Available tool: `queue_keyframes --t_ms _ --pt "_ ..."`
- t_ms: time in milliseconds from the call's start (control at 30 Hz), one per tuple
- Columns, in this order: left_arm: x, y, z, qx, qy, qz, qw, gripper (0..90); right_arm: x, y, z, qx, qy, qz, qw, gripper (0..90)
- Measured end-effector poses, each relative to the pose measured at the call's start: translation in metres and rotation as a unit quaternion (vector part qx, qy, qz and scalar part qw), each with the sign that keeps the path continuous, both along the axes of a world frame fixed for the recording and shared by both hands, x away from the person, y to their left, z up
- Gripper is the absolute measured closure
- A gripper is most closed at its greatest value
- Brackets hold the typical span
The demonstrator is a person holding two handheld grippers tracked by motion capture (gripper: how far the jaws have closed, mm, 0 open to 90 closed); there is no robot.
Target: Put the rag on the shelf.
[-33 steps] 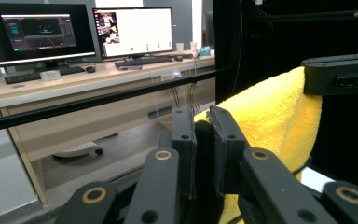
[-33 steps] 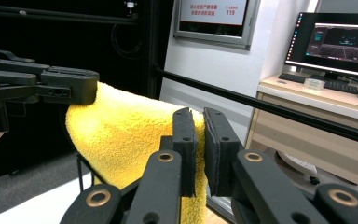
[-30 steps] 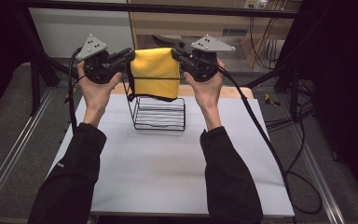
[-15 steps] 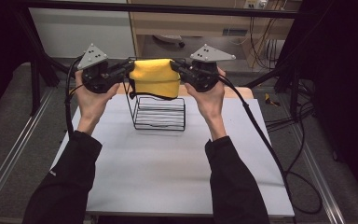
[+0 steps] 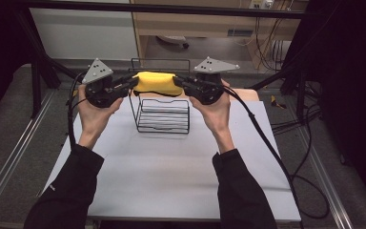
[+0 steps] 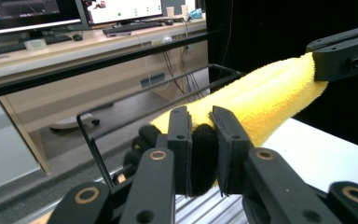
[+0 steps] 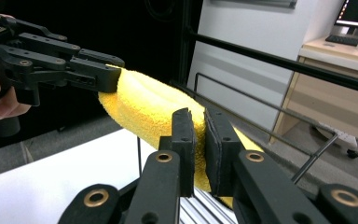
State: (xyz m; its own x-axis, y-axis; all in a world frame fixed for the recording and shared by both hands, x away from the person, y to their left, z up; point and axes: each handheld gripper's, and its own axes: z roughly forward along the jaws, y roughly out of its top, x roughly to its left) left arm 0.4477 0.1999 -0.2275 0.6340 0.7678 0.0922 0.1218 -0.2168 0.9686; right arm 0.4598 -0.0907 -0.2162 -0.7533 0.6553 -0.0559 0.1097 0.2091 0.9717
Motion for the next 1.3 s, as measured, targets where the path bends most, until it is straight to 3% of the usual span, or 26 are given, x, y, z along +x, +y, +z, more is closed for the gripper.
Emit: queue_keyframes --t_ms 367,500,667,800,833,1033,1167,1300 --pt "-0.005 0.004 -0.007 0.020 0.024 -0.009 0.9995 70.8 -0.002 0.001 -0.016 -0.008 0.019 0.012 0.9997 83.3" --pt "-0.007 0.010 0.003 0.020 0.029 -0.009 0.9993 63.0 -0.003 0.000 -0.018 -0.010 0.018 0.013 0.9997 83.2" --pt "-0.007 0.013 0.020 0.012 0.021 -0.007 0.9997 61.4 -0.004 0.000 -0.021 -0.009 0.020 0.015 0.9996 83.0" --pt "-0.006 0.011 0.029 0.001 0.023 -0.017 0.9996 68.0 -0.004 0.001 -0.023 -0.018 0.021 0.016 0.9995 82.8" --pt "-0.005 0.009 0.029 0.003 0.028 -0.020 0.9994 74.7 -0.004 0.001 -0.025 -0.017 0.022 0.017 0.9995 82.8" --pt "0.007 -0.001 0.018 0.037 0.078 -0.022 0.9960 88.0 -0.004 0.001 -0.028 -0.020 0.025 0.020 0.9993 82.4" --pt "0.010 -0.003 0.007 0.048 0.102 -0.030 0.9932 89.5 -0.004 0.001 -0.030 -0.026 0.025 0.021 0.9991 81.6" --pt "0.011 -0.005 -0.004 0.066 0.108 -0.031 0.9914 89.6 -0.003 0.001 -0.035 -0.029 0.034 0.022 0.9988 80.1"
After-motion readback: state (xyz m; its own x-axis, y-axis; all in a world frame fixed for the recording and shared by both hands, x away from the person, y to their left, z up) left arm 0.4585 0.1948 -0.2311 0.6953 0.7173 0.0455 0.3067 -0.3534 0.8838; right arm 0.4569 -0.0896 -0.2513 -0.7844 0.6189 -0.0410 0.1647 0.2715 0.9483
